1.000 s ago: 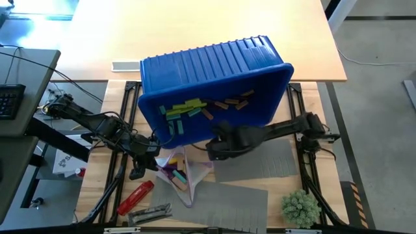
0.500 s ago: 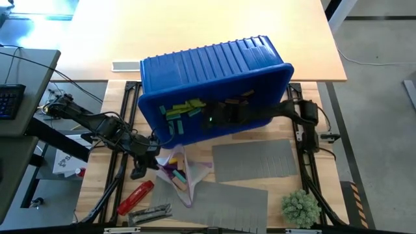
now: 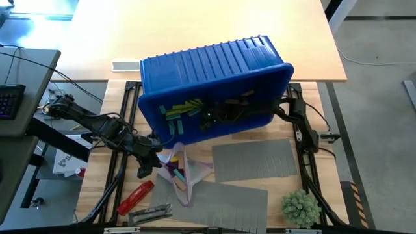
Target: Sort blocks
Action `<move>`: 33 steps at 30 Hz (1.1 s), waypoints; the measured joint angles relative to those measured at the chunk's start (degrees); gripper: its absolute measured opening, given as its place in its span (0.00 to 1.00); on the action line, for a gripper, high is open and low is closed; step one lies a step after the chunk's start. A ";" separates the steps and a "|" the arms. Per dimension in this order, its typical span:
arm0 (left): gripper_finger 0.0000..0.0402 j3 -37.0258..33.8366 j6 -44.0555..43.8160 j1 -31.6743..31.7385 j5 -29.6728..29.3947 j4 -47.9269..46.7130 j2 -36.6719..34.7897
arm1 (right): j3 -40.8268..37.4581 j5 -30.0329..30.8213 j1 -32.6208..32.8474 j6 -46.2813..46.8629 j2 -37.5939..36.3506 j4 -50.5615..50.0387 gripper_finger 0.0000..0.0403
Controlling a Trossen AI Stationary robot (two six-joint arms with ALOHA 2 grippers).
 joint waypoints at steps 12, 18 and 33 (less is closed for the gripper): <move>0.00 0.00 -6.18 0.43 -1.23 0.15 0.30 | 0.35 0.54 0.97 1.88 2.49 -2.15 0.41; 0.00 0.00 -6.23 1.80 -1.91 0.20 0.30 | 1.30 -0.47 1.23 3.75 1.89 -4.30 0.22; 0.00 0.00 -2.93 5.75 -1.27 0.09 0.30 | 6.21 3.04 13.06 2.15 -12.10 -10.74 0.22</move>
